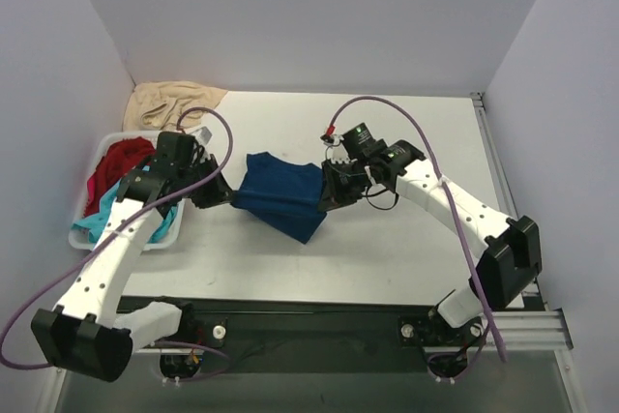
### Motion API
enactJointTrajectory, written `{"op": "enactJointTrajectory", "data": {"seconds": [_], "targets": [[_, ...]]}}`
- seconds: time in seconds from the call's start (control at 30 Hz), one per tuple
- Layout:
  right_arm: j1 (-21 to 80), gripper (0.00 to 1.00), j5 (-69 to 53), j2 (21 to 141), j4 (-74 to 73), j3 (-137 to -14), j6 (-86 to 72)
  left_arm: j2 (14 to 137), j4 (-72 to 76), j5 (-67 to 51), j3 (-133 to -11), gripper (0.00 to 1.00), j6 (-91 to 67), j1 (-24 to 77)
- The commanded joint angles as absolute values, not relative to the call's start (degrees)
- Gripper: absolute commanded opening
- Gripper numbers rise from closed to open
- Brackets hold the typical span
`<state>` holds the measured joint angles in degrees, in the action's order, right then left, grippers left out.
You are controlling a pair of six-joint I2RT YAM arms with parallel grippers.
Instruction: Fold and stack the t-shirts
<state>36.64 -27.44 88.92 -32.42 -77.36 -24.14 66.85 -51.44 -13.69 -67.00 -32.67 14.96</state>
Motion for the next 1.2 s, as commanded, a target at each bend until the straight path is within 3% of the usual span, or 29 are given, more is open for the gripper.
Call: {"op": "enactJointTrajectory", "data": {"seconds": [0.0, 0.3, 0.5, 0.9, 1.17], "targets": [[39.54, 0.0, -27.33, 83.41, -35.68, -75.24, -23.47, 59.87, -52.03, -12.04, -63.99, 0.0, -34.45, 14.59], [48.15, 0.0, -25.67, 80.25, -39.11, -74.36, -25.05, 49.66, -56.16, -11.25, -56.52, 0.0, -37.71, 14.59], [48.25, 0.0, -24.0, 82.17, -39.02, -74.44, -24.7, 49.13, -56.78, -11.16, -54.94, 0.0, -38.49, 14.59], [37.01, 0.0, -23.2, 93.86, -34.02, -81.11, -23.82, 67.38, -49.58, -5.19, -60.81, 0.0, -37.8, 14.41], [31.56, 0.0, -24.78, 108.09, -33.92, -97.35, -22.15, 85.76, -43.33, -5.63, -73.28, 0.0, -34.63, 13.71]]}}
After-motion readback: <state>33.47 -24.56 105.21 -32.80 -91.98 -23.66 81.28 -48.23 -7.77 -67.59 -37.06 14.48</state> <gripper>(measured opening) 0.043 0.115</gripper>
